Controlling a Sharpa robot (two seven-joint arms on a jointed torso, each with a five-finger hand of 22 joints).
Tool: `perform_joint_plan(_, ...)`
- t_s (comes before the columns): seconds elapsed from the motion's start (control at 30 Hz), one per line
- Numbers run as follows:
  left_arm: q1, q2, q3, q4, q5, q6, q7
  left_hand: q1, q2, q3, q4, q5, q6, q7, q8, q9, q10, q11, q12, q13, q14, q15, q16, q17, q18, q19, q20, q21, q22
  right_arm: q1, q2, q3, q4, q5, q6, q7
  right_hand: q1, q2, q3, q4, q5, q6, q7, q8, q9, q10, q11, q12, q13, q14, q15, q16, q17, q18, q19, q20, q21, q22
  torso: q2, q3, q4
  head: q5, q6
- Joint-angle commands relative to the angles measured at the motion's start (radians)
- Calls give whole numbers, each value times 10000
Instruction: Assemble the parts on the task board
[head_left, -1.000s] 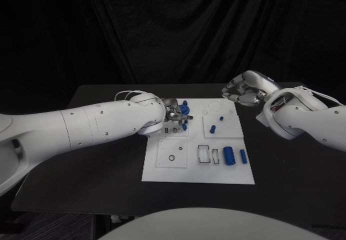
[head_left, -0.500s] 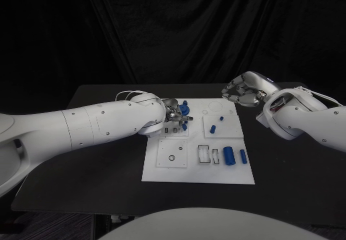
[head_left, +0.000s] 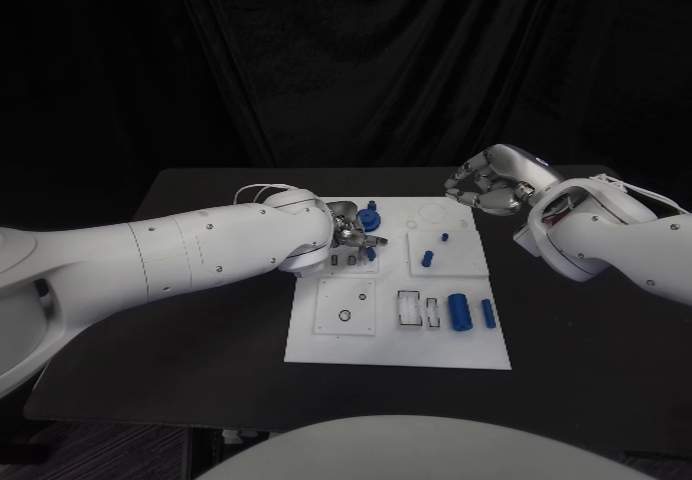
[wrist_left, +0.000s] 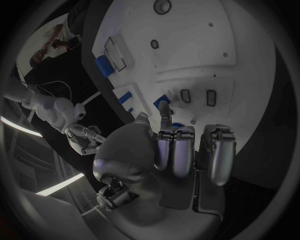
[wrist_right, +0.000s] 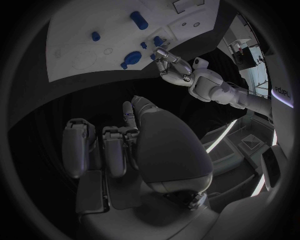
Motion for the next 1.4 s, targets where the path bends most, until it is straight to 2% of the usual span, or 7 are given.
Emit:
perform_joint_plan(0.03, -45, 27, 5, -32, -52, 214, -6, 106, 7, 43, -14, 35, 67, -30, -44, 16, 1039, -42, -15, 2601, 1077, -63, -45, 2633, -61, 1070, -79, 30, 2634, -25, -28, 9, 9, -12, 73, -235, 104, -2, 36, -4, 58, 54, 8, 18, -12, 1059, 26, 27, 2635, 1042, -8, 25, 2635, 36, 71, -17, -26, 2071, -26, 4, 24, -42, 2)
perform_joint_plan(0.17, -79, 38, 5, -59, -52, 253, -25, 105, 7, 43, -10, 32, 69, -29, -51, 17, 1039, -42, -15, 2601, 1077, -64, -45, 2633, -61, 1070, -80, 30, 2634, -25, -40, 9, 8, -12, 89, -250, 104, -2, 36, -4, 58, 54, 8, 18, -12, 1059, 26, 27, 2635, 1042, -8, 25, 2635, 36, 71, -17, -26, 2071, -23, 3, 2, -23, 2)
perform_joint_plan(0.27, -108, 45, 5, -67, -52, 291, -32, 99, 16, 47, 31, 14, 40, -8, -195, -6, 1039, -32, -15, 2601, 1077, -62, -45, 2633, -61, 1070, -81, 30, 2634, -25, -41, 9, 10, -12, 100, -256, 106, 0, 43, -8, 87, 59, 10, 20, -14, 1059, 28, 27, 2635, 1042, -7, 25, 2635, 39, 64, -17, -38, 2067, -25, 2, -13, -16, 2)
perform_joint_plan(0.53, -155, 78, 6, -101, -52, 260, 13, 102, 18, 50, 43, 11, 34, 1, -269, -24, 1039, -25, -15, 2601, 1077, -59, -45, 2632, -61, 1070, -79, 30, 2634, -26, -24, 9, 10, -12, 122, -255, 106, 0, 43, -8, 87, 59, 10, 20, -14, 1059, 28, 27, 2635, 1042, -7, 25, 2635, 39, 64, -17, -38, 2067, -14, 15, -4, -43, 2)
perform_joint_plan(0.83, -168, 130, 6, -170, -52, 103, 145, 104, 20, 53, 49, 12, 33, 9, -325, -38, 1039, -20, -15, 2601, 1067, -56, -51, 2588, -61, 1070, -77, 30, 2634, -26, -50, 9, 9, -12, 153, -286, 106, 0, 43, -8, 87, 59, 10, 20, -14, 1059, 28, 27, 2635, 1042, -7, 25, 2635, 39, 64, -17, -38, 2067, -11, 13, -4, -4, 2)
perform_joint_plan(1.4, -173, 261, 7, -401, -52, 191, 104, 87, 15, 46, 65, -1, 43, 23, -419, -57, 1039, -7, -15, 2601, 1033, -48, -76, 2428, -61, 1070, -72, 30, 2634, -26, -10, 9, 18, -12, 259, -346, 100, 1, 44, -5, 96, 61, 13, 21, -16, 1059, 30, 27, 2635, 1042, -6, 25, 2635, 39, 66, -17, -35, 2067, -10, 15, -4, -13, 2)
